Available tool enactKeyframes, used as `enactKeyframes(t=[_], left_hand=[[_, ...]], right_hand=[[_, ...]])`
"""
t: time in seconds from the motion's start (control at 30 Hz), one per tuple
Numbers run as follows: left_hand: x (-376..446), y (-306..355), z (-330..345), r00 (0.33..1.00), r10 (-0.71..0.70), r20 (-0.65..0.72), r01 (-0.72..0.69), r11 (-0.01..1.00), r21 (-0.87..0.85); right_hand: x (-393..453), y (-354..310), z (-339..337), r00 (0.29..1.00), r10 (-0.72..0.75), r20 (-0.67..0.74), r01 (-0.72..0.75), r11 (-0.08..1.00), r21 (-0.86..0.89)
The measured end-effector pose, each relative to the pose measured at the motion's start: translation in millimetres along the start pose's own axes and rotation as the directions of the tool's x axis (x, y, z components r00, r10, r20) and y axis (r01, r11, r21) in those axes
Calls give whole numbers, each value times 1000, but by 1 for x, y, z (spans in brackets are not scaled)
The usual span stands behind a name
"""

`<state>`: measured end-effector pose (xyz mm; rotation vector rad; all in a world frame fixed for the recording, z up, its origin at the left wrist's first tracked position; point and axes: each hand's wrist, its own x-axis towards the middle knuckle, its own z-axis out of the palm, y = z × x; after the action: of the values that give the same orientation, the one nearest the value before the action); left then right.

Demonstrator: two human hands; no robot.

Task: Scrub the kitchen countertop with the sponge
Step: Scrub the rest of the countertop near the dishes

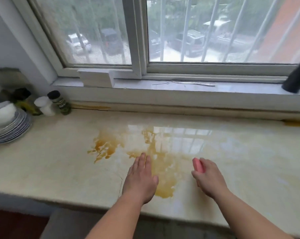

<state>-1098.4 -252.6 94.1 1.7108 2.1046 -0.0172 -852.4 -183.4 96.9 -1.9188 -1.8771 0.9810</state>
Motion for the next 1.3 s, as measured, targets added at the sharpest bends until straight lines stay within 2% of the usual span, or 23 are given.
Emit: enactKeyframes(t=[0.17, 0.33, 0.53, 0.7, 0.83, 0.93, 1.13, 1.3], left_hand=[[18, -28, 11, 996, 56, 72, -60, 997, 55], [47, -29, 29, 992, 121, 43, -124, 989, 75], [89, -56, 36, 996, 92, -23, -88, 989, 119], [105, -57, 43, 994, 105, 9, -105, 989, 107], [107, -57, 54, 993, 107, 40, -111, 986, 122], [107, -59, 59, 994, 101, 36, -105, 985, 133], [106, -58, 58, 993, 109, 35, -113, 985, 132], [102, -63, 47, 985, 158, 66, -161, 986, 50]], right_hand=[[-29, 4, 20, 994, 74, -75, -81, 993, -90], [-10, -4, 40, 995, 13, -96, -25, 992, -122], [18, -16, 65, 983, -77, -169, 66, 995, -74], [-20, -2, 92, 984, -73, -164, 58, 994, -90], [-61, 19, 106, 958, -193, -214, 145, 964, -223], [-78, 32, 112, 959, -233, -159, 179, 938, -297], [-65, 16, 117, 996, -76, 52, 90, 916, -391], [-92, 21, 115, 992, -101, 72, 120, 927, -354]])
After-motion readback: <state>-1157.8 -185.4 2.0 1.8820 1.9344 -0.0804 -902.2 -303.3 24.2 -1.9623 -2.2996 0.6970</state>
